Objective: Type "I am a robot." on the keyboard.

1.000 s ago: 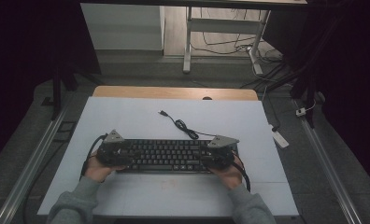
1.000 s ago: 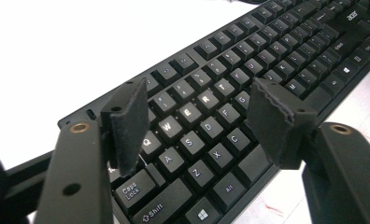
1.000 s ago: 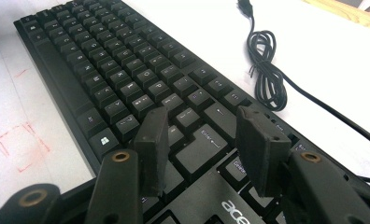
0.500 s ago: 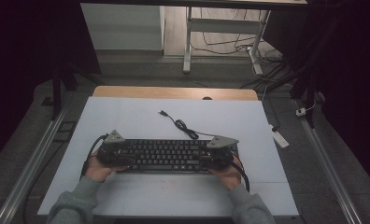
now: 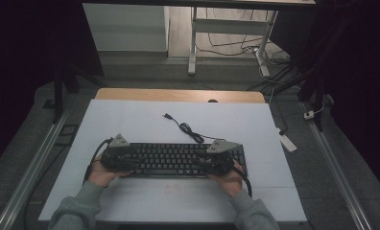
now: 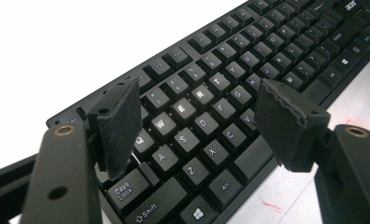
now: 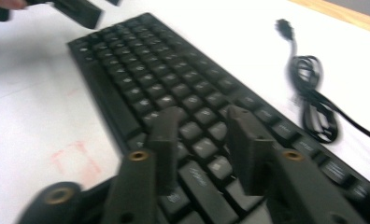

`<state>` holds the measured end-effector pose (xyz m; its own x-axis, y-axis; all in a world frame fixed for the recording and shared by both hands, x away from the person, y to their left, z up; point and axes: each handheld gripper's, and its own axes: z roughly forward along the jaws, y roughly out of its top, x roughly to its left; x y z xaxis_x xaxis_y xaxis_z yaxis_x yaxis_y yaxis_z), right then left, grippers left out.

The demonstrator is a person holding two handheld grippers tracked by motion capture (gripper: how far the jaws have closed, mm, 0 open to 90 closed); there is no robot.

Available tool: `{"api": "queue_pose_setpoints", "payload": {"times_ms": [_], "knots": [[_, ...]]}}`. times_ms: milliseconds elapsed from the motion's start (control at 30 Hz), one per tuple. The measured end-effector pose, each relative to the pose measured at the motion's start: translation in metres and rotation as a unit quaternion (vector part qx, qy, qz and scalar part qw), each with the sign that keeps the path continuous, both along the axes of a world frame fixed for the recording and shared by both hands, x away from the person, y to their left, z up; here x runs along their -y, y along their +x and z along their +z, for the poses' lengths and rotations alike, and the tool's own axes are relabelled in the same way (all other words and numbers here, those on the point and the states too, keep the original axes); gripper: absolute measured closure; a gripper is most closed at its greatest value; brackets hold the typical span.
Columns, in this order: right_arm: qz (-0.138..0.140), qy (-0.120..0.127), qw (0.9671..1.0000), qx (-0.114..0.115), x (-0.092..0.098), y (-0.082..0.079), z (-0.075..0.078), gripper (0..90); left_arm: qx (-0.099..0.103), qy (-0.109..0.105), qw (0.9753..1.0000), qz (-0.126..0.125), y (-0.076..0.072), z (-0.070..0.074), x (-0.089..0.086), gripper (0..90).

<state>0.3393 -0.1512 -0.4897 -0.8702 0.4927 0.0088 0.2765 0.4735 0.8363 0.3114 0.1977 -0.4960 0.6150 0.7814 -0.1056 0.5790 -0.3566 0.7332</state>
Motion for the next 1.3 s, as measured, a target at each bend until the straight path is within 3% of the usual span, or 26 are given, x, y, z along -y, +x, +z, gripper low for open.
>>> {"api": "queue_pose_setpoints", "payload": {"times_ms": [200,600,1300], "knots": [[0.049,-0.01,0.9987,-0.014,-0.016,-0.003,0.0,89.2,-0.001,0.002,1.0,-0.003,0.0,0.0,0.001,31.7],[0.056,-0.033,0.9978,-0.015,-0.052,0.0,-0.007,89.5,-0.002,0.006,1.0,-0.005,0.0,-0.001,0.001,31.3],[0.058,-0.055,0.9964,-0.028,-0.083,0.007,-0.022,89.4,-0.004,0.015,0.9998,-0.01,0.0,-0.002,0.002,31.0]]}}
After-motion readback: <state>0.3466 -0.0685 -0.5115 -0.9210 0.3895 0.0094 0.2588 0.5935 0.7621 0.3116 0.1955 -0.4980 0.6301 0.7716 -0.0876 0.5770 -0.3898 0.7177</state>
